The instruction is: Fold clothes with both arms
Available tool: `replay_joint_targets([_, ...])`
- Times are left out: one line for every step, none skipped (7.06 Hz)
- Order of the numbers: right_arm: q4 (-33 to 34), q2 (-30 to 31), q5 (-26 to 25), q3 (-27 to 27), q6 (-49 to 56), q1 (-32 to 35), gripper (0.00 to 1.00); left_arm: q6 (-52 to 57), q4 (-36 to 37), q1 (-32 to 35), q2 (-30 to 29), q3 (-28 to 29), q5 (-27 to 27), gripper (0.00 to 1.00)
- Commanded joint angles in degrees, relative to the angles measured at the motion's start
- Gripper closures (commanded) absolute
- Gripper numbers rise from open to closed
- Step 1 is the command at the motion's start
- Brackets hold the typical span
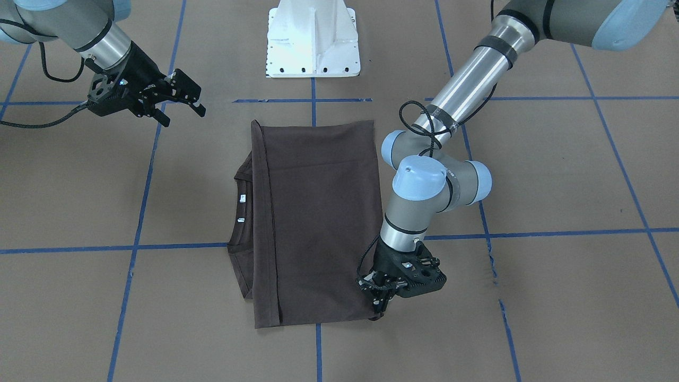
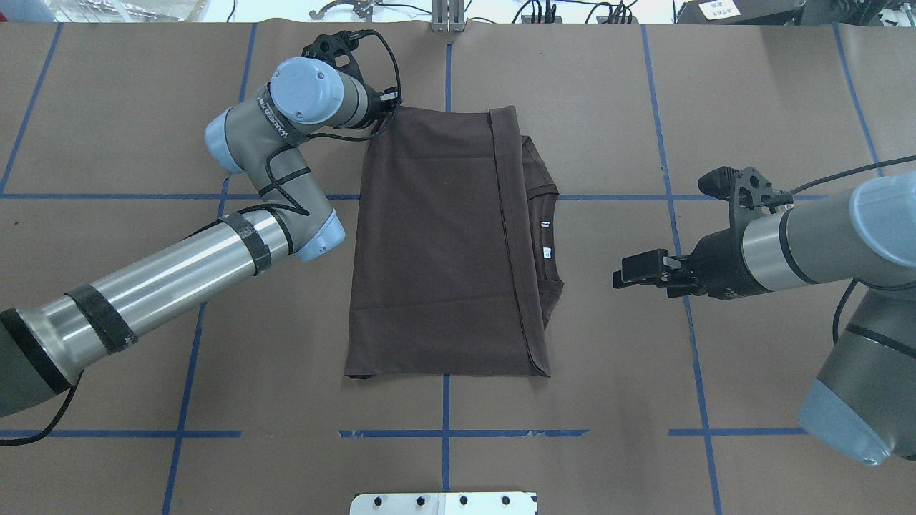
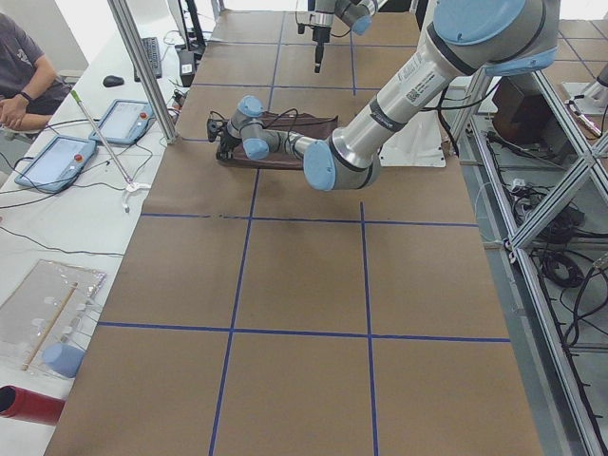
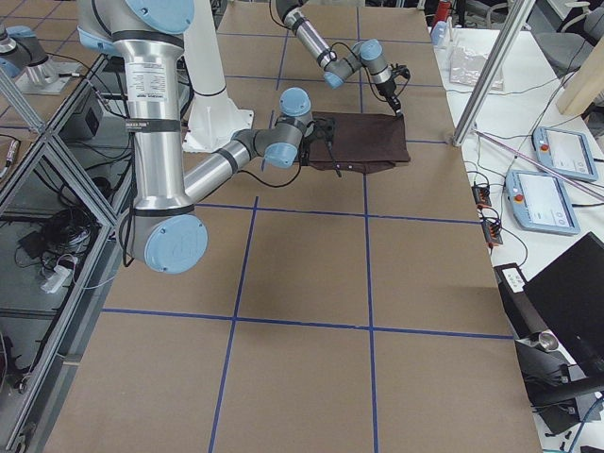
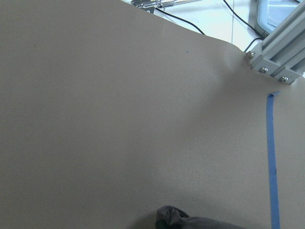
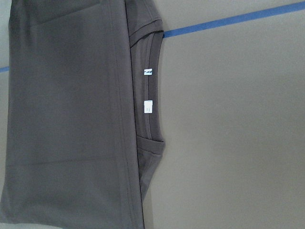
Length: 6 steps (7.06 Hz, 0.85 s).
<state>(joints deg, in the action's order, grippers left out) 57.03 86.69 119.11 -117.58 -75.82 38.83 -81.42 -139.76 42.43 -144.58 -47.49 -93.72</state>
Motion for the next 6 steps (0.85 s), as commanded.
replay_joint_targets([1.23, -0.38, -0.02, 1.12, 0.15, -0.24, 0.00, 3.00, -0.08, 1.42, -0.08, -0.75, -0.14, 0.00])
replay_joint_targets([5.33, -2.03, -0.28, 1.04, 0.76, -0.42, 0.00, 5.20, 1.40, 3.43, -0.17, -2.85, -4.24, 0.00])
replay_joint_targets([12.85, -5.79, -0.89, 1.04, 1.02, -0.94, 0.00, 5.39, 7.07, 4.50, 0.26, -6.61, -10.28, 0.00])
replay_joint_targets([21.19, -10.44, -3.16, 1.12, 2.42, -2.95, 0.00, 5.48, 14.00, 4.51, 3.05, -14.65, -10.78, 0.00])
replay_joint_targets([29.72, -15.88, -7.45, 1.91, 4.87, -6.10, 0.00, 5.48, 18.77, 4.42, 8.82, -25.35, -10.87, 0.00])
replay_joint_targets([35.81, -21.50, -9.75, 4.79, 5.16, -8.31, 0.00, 6.44, 22.91, 4.33, 12.53, -33.37, -10.87, 0.00])
